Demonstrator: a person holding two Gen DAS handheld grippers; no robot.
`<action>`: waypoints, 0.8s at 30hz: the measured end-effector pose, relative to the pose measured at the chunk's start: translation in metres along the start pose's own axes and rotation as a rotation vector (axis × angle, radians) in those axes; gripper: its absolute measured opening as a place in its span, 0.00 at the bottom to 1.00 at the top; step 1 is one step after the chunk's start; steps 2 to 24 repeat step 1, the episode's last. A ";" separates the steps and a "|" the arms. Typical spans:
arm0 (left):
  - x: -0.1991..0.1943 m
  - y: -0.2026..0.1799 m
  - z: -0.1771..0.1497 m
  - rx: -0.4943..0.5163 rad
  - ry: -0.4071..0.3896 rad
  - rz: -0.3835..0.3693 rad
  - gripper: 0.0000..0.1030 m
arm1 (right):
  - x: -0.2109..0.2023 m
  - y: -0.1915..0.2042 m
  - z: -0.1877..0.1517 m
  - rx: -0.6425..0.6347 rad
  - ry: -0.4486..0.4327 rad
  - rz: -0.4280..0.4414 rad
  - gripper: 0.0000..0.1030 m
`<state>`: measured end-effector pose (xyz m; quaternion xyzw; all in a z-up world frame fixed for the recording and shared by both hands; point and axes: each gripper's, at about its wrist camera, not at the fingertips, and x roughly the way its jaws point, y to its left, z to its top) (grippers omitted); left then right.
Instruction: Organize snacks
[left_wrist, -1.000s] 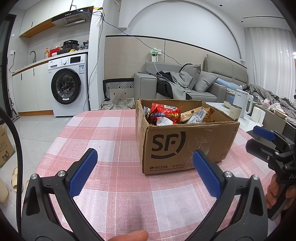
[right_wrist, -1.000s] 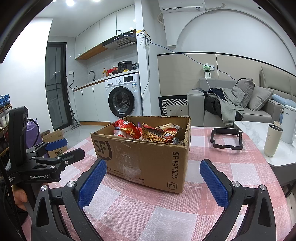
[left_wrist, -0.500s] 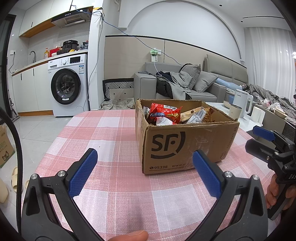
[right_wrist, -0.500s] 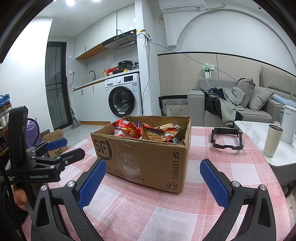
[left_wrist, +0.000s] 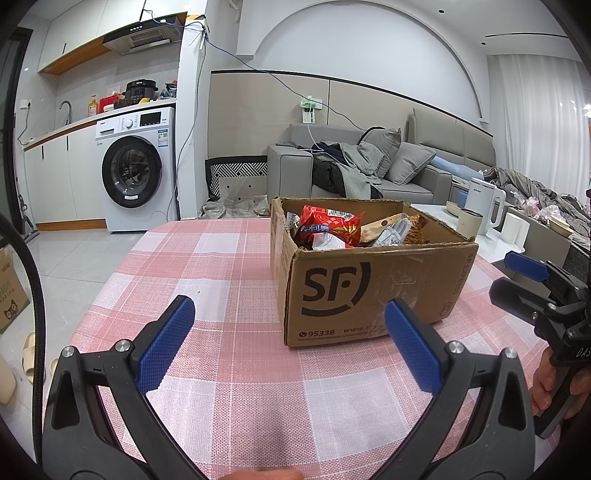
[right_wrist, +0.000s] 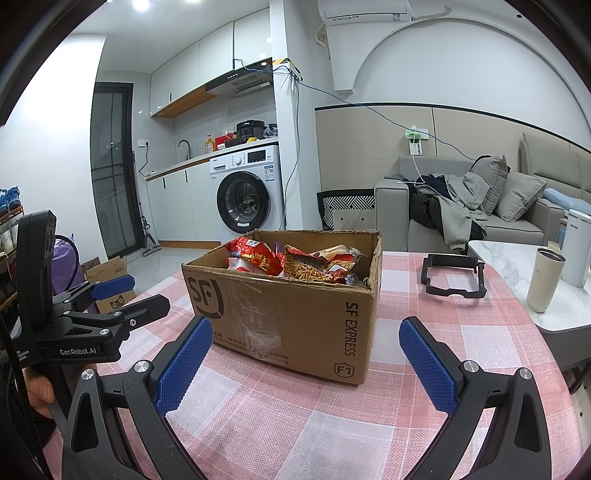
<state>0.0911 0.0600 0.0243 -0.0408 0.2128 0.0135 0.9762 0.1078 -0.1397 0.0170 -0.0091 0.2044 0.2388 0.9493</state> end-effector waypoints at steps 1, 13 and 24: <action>0.000 0.000 0.000 0.000 0.000 0.001 1.00 | 0.000 0.000 0.000 0.000 0.000 0.000 1.00; 0.000 0.000 0.000 0.000 0.000 0.001 1.00 | 0.000 0.000 0.000 0.000 0.000 0.000 1.00; 0.000 0.000 0.000 0.000 0.000 0.001 1.00 | 0.000 0.000 0.000 0.000 0.000 0.000 1.00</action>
